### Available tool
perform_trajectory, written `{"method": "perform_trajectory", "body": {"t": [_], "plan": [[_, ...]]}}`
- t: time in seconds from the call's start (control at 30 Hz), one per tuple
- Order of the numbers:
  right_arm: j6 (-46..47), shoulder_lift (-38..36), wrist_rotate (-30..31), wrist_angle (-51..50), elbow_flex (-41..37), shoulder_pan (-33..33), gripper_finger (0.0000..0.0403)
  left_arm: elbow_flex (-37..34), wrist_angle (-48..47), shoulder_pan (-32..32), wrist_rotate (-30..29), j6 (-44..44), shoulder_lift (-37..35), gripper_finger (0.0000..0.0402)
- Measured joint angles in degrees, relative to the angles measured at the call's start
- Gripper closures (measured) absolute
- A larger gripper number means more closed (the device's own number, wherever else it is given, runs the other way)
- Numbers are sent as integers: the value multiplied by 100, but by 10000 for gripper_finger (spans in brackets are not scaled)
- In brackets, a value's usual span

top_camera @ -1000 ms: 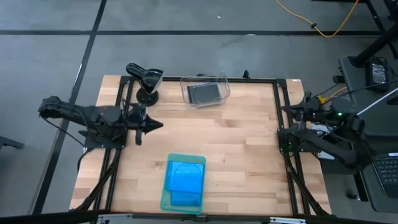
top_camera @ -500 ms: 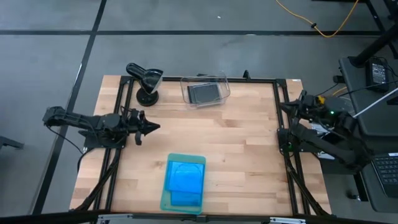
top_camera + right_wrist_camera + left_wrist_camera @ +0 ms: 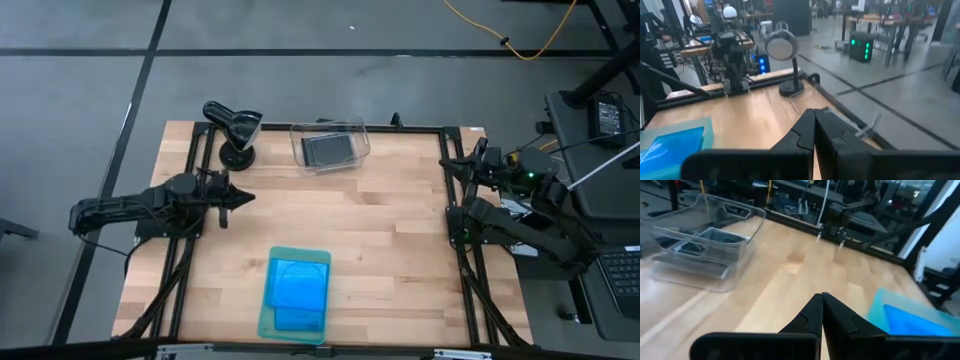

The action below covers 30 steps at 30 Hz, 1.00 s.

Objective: Pick & place jewel cases by type
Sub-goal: Return to Home Position

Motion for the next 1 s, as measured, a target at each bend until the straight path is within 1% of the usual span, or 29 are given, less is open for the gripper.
{"method": "perform_trajectory", "body": {"t": [0.1,0.2,0.3,0.37,0.47,0.57,0.63,0.73,0.87,0.93,1.0], "plan": [[-27,-1,1,51,0,0,396,0,-8,33,-60,95,108,400],[-2,-1,-3,-23,0,0,396,0,-10,-15,-91,-28,214,401],[-4,-1,-4,-23,0,0,396,-1,-23,-155,-293,-249,304,400],[-16,-1,-4,-23,0,0,396,-3,-7,-271,-554,-248,302,401],[-17,-1,-16,0,0,0,396,-22,250,-411,-1043,-271,158,401],[0,-1,-146,19,0,2,396,-19,589,-521,-1169,-15,-207,400],[2,-1,-154,20,0,0,396,-17,534,-569,-1213,93,-484,401],[5,-1,-153,78,0,2,396,-50,436,-643,-1215,153,-475,400],[-115,-5,-128,104,2,2,396,-298,955,-701,-1183,197,-457,399],[-299,-5,-126,9,2,2,396,-306,984,-700,-1159,221,-454,400],[-318,-5,-143,-47,0,2,396,-308,946,-695,-964,231,-379,401]]}}
